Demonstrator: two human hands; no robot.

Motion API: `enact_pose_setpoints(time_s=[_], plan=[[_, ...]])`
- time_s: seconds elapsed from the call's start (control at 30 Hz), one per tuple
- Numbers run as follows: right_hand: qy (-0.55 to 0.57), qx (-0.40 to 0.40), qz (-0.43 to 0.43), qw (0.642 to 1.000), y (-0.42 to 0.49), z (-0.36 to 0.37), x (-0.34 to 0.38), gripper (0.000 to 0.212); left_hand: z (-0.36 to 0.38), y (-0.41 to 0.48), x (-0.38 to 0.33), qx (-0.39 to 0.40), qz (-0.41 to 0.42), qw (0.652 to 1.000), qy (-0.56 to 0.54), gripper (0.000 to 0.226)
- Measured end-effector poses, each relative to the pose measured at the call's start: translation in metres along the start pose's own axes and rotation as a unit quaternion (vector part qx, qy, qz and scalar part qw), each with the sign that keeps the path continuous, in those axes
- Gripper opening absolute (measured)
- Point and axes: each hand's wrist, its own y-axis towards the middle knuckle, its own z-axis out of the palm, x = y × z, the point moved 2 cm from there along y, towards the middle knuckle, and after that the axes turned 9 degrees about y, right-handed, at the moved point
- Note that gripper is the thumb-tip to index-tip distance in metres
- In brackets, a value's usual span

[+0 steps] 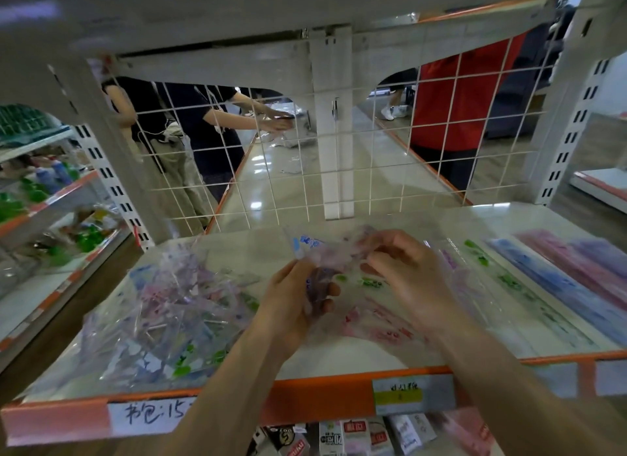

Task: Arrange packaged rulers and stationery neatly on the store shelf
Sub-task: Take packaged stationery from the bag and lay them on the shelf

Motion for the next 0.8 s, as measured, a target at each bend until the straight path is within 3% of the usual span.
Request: enact_pose_setpoints(time_s=[0.07, 0.17, 0.27, 0.4, 0.53, 0.6, 0.7, 0.73, 0.8], plan=[[-0.010, 0.033, -0.005, 0.999, -0.001, 0.003, -0.001, 0.037, 0.001, -0.001, 0.000, 0.022, -0.009, 1.000, -0.011, 0.027], [0.008, 0.075, 0.009, 0.997, -0.001, 0.005, -0.002, 0.030, 0.002, 0.000, 0.000, 0.055, 0.009, 0.998, -0.007, 0.032], [0.007, 0.074, -0.002, 0.997, -0.001, 0.003, -0.001, 0.028, 0.002, 0.002, 0.002, 0.036, 0.020, 0.999, 0.025, 0.031], [-0.019, 0.034, 0.061, 0.997, 0.002, -0.001, -0.005, 0.020, 0.000, 0.005, -0.001, -0.076, 0.091, 0.990, 0.076, 0.010], [-0.117, 0.055, 0.095, 0.987, -0.011, 0.000, 0.012, 0.013, -0.009, 0.006, -0.004, -0.187, 0.183, 0.954, 0.148, 0.013], [-0.262, 0.103, 0.057, 0.958, -0.022, 0.001, 0.023, 0.029, -0.010, 0.008, -0.002, -0.207, 0.190, 0.948, 0.151, 0.009], [-0.521, 0.162, -0.058, 0.836, -0.029, 0.007, 0.033, 0.035, -0.009, 0.010, -0.002, -0.202, 0.184, 0.951, 0.144, 0.005], [-0.558, 0.153, -0.091, 0.811, -0.028, 0.007, 0.032, 0.037, -0.009, 0.010, -0.001, -0.195, 0.183, 0.953, 0.143, 0.005], [-0.586, 0.118, -0.114, 0.794, -0.025, 0.006, 0.034, 0.041, -0.008, 0.009, -0.001, -0.175, 0.185, 0.956, 0.144, 0.005]])
